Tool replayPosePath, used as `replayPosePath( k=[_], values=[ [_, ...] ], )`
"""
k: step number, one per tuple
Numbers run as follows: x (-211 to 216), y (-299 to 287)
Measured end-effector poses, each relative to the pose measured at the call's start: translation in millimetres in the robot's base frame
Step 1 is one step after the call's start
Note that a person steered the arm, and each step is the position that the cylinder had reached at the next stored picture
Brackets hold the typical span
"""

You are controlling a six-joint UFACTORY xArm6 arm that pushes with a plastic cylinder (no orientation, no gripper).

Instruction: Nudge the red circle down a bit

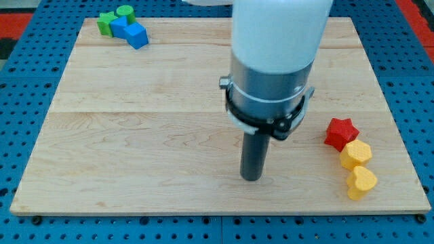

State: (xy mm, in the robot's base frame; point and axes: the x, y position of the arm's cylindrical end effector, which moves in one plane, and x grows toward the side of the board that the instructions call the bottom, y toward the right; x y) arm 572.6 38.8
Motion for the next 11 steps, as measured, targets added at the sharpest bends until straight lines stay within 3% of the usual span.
replayPosePath(
  k=[1, 2, 5, 8, 11],
  values=[
    [10, -20],
    [-18, -62],
    [-166, -83],
    [-227, 72],
    [-195, 137]
  ],
)
